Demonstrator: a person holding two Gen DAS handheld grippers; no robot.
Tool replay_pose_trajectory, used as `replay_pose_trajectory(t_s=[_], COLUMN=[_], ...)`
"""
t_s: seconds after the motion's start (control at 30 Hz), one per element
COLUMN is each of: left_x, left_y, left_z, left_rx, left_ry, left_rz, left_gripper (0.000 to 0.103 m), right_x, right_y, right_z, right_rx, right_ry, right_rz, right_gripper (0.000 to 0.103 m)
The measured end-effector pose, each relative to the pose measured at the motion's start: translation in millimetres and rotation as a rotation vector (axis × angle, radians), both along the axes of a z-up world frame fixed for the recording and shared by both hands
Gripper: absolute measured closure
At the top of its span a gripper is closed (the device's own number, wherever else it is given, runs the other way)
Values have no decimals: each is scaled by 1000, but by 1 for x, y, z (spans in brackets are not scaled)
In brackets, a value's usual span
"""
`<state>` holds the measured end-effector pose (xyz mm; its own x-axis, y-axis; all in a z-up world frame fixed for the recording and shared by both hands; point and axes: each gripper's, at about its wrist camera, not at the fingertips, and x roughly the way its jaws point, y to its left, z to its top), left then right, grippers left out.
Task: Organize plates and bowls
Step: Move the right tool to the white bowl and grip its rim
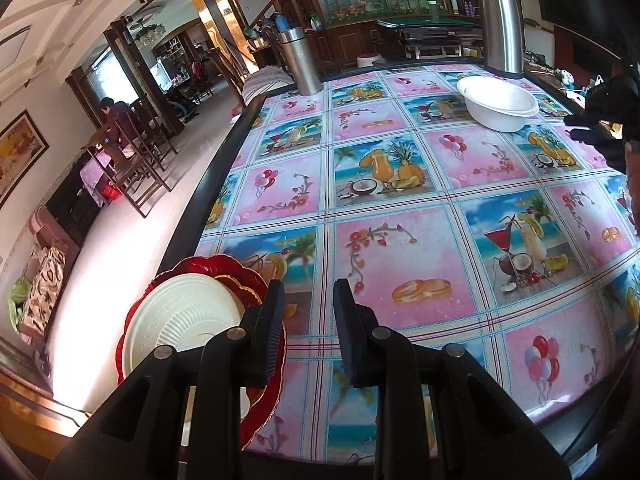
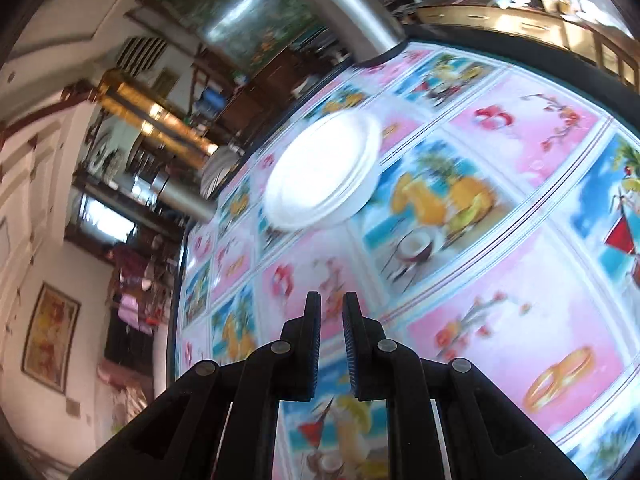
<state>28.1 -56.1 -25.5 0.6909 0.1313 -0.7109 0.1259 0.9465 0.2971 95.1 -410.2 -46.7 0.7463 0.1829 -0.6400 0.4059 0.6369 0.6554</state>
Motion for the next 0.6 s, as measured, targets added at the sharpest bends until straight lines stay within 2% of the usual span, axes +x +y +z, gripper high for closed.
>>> replay_pose_trajectory(t_s=[0.07, 0.13, 0.17, 0.27, 0.33, 0.47, 0.6], left_x=[3, 6, 6, 9, 11, 15, 16], left_y=[-3, -8, -10, -16, -20, -24, -26], left_z=[-2, -6, -7, -7, -3, 4, 3], left_rx=[-4, 4, 9, 18, 25, 21, 18], left_ry=[13, 23, 28, 34, 29, 14, 19], left_rz=[-3, -11, -16, -27, -32, -38, -44], left_gripper=[80, 80, 80, 80, 80, 80, 80], right_x=[6, 14, 20, 42, 57, 88, 105], right_y=[-41, -70, -81, -100, -105, -100, -94], right_z=[-8, -11, -12, -19, -28, -37, -42], right_rx=[109, 166, 181, 242, 288, 269, 259], right_ry=[-3, -25, -29, -52, -53, 14, 7], right_rz=[-68, -116, -135, -139, -143, -134, -135], right_gripper=[84, 73, 71, 61, 60, 56, 56])
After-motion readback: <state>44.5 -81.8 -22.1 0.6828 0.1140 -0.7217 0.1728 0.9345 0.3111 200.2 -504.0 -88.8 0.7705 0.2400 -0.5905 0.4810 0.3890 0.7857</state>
